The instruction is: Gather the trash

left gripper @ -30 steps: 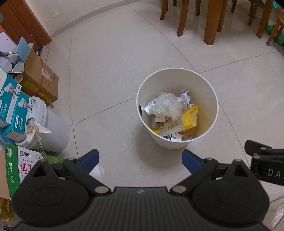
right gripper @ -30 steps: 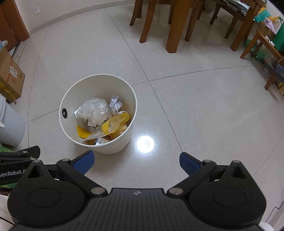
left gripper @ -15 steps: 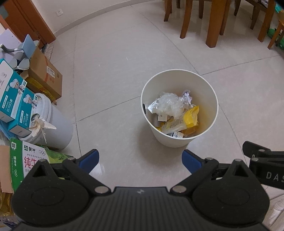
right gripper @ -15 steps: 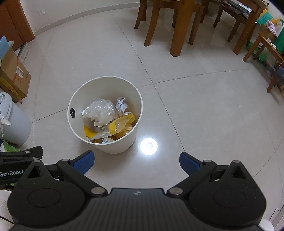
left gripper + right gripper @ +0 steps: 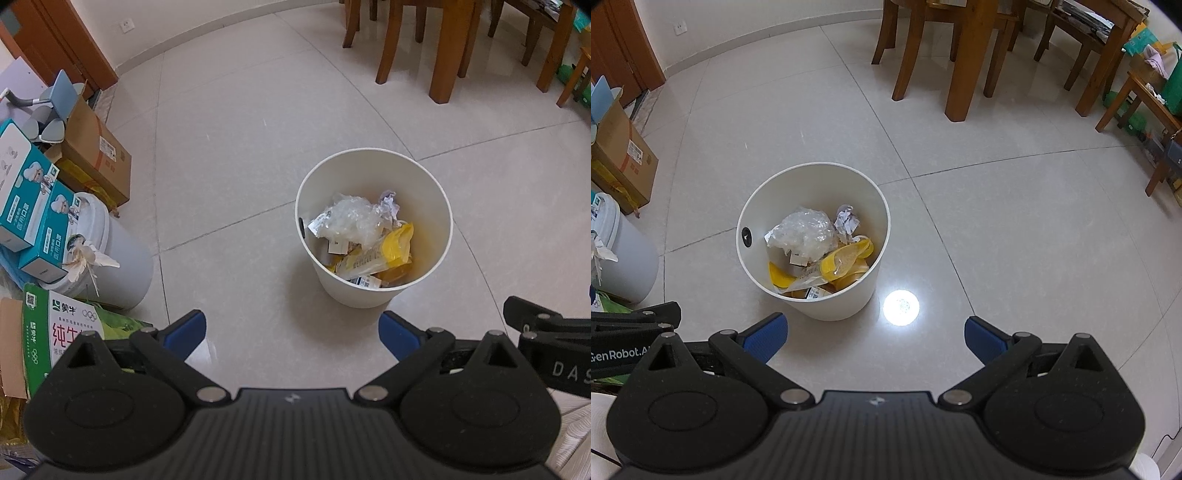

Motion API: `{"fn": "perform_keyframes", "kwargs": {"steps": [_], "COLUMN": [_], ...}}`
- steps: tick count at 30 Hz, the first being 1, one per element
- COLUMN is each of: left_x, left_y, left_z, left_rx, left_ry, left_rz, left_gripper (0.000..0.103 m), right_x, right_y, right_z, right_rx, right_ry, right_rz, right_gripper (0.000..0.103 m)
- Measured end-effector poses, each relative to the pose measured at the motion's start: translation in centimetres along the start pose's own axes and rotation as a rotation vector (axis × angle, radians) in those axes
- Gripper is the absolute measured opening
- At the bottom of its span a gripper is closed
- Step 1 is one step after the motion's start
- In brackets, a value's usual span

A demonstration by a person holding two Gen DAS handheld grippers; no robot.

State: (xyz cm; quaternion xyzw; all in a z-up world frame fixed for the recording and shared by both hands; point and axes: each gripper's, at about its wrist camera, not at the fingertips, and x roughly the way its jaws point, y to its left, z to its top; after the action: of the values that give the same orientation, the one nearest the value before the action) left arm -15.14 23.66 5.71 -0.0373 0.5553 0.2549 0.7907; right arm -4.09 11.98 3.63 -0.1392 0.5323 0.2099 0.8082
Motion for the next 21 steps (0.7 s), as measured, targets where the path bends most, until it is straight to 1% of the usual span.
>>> {"fn": "perform_keyframes", "kwargs": {"steps": [17, 21], "left_x": [-0.25, -0.3], "left_y": [-0.35, -0.4], "left_z": [0.25, 0.35], "left_rx": [0.006, 0.007], "left_ry": [-0.002, 0.002], "left_rz": [0.007, -0.005], "left_gripper": [0.1, 0.1], "right_x": [-0.17, -0.14], "right_y": [-0.17, -0.23], "right_z": [0.11, 0.14], "right_rx": [0.003, 0.007], "right_ry": [-0.003, -0.001], "right_rz": [0.003, 0.004], "right_gripper": [0.103, 0.103]}}
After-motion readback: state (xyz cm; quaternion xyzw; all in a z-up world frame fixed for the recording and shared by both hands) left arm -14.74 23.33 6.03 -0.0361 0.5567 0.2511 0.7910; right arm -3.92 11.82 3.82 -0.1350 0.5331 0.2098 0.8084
